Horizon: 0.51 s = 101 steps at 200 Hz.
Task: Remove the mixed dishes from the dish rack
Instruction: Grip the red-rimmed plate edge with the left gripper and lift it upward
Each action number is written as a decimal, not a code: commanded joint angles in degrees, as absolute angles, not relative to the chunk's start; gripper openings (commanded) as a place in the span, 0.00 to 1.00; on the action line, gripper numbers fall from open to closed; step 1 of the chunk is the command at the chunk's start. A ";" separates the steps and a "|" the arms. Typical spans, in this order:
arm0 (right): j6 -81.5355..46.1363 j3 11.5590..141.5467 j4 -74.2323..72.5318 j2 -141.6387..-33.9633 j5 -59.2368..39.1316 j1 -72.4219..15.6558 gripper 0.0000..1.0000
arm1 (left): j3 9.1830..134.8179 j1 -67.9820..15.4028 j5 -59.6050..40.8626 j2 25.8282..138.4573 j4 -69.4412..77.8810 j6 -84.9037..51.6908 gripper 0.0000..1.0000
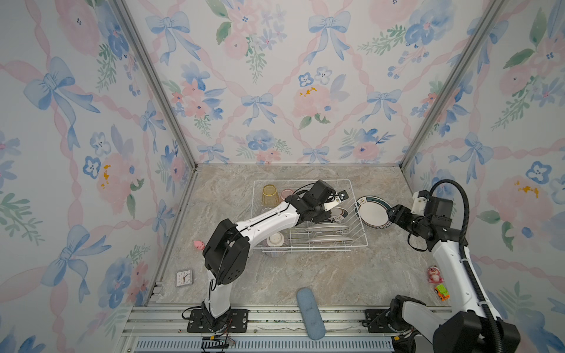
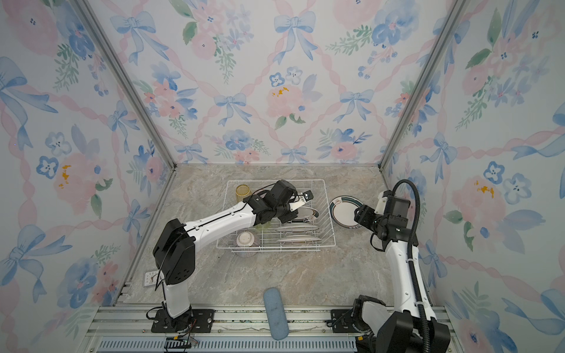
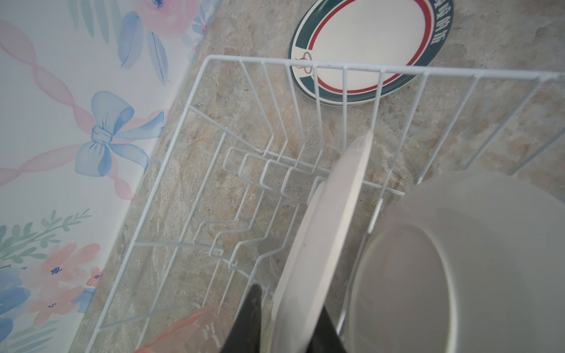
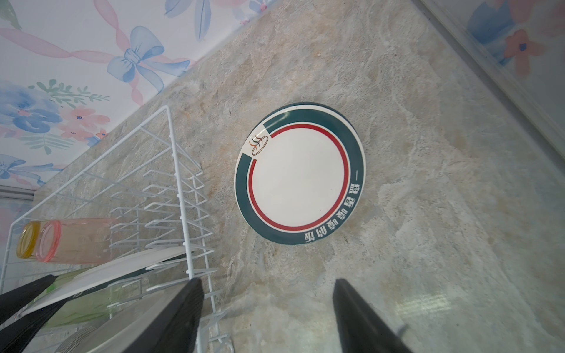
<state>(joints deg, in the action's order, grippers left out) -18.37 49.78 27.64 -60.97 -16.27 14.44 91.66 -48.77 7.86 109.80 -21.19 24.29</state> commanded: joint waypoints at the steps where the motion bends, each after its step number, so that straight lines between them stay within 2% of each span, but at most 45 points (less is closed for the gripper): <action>1: -17.70 49.24 27.61 -60.01 -17.05 14.87 0.70 | 93.65 -48.43 6.59 111.77 -23.46 26.33 0.19; 101: -17.99 48.79 27.60 -59.44 -17.29 15.04 0.70 | 95.45 -48.24 6.95 113.50 -24.17 28.34 0.00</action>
